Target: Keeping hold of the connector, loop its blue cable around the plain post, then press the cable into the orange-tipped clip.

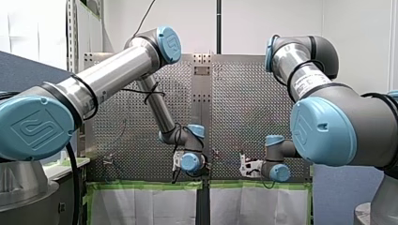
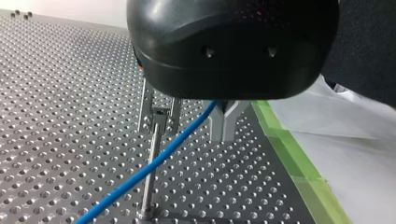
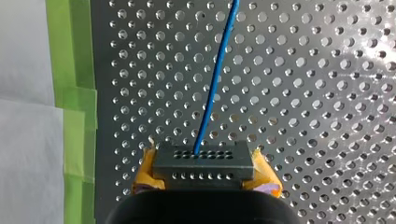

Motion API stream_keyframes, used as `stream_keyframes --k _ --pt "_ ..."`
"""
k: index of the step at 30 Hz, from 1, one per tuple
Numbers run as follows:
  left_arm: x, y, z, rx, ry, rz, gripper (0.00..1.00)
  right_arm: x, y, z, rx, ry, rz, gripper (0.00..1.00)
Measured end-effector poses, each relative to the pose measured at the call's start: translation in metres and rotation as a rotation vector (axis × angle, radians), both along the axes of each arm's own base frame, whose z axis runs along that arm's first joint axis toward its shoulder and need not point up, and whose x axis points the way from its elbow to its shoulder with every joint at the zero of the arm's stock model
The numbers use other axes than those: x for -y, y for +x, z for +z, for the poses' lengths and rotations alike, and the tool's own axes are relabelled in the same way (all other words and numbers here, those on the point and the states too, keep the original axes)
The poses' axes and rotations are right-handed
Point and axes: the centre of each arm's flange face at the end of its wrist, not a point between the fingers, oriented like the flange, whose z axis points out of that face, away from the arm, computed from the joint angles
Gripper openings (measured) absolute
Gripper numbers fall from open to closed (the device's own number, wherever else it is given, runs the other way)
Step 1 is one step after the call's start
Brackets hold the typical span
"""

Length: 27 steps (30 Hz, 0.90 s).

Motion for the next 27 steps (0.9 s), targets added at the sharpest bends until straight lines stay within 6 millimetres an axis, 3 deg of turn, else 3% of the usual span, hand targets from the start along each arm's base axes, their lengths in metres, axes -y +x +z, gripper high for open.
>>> stream_keyframes --k 27 --pt "0.008 0.035 0.019 -0.009 -0.057 -0.028 0.01 0.024 -0.006 0.009 -0.001 -0.004 -0.019 0.00"
